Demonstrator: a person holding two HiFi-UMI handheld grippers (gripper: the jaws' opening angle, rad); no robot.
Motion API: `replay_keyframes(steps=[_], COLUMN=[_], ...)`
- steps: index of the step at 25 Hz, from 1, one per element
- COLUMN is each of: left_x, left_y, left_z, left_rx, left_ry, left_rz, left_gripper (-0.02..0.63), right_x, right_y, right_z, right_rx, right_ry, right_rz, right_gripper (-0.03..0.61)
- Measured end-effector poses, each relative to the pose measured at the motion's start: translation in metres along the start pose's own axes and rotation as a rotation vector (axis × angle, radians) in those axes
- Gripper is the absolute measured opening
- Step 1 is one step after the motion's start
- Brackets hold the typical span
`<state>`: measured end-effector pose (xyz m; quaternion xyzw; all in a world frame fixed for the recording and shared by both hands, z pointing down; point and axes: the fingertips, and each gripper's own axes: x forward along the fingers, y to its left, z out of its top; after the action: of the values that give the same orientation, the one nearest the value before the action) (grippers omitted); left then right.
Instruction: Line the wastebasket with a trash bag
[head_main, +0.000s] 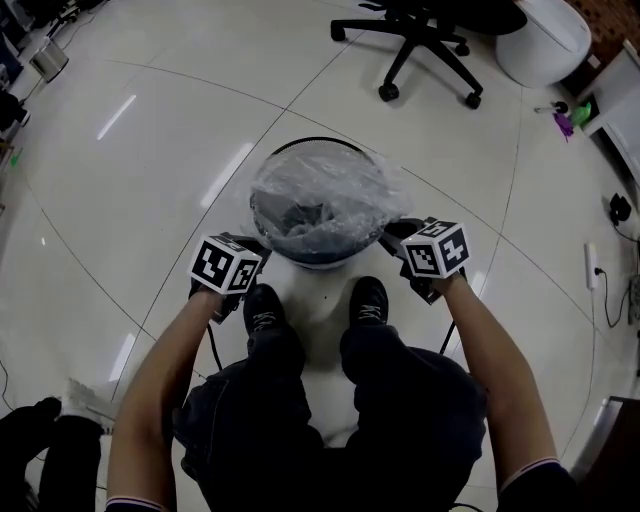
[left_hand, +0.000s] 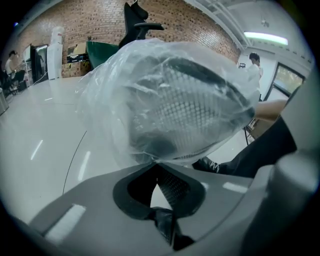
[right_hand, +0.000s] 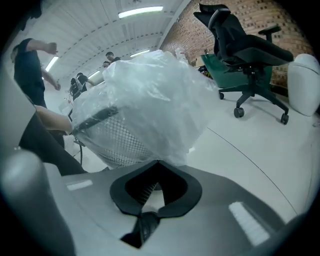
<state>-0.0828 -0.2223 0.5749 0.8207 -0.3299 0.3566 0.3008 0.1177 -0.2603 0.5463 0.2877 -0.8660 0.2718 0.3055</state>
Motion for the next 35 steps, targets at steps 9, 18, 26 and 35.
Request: replay_keyframes(steps=[9,18,26,35], left_x=[-0.039,-0.101,-0.13,-0.102], left_y=[-0.025,-0.025,-0.002,0.016], left_z=[-0.01,0.006,0.073,0.124], left_rx=[0.035,0.077,0.099,0.134], left_ry=[0.0,-0.062,-0.231,-0.232], left_rz=[-0.053,0.014,0.151,0.167], left_gripper=[0.121,0.135,0.133,0.135], right_x=[-0.036,-0.089,-0.115,-0.085], right_y=[0.011,0.03,0.027,0.01], right_z=[-0.003,0.02,0.074,0.099], right_rx=[0.025,-0.005,-0.074,-0.095], right_ry=[-0.07,-0.166,-0.268,-0.212], right_rz=[0.005,-0.026,-0.108,-0.112], right_gripper=[0.094,0.118,0.158,0.213])
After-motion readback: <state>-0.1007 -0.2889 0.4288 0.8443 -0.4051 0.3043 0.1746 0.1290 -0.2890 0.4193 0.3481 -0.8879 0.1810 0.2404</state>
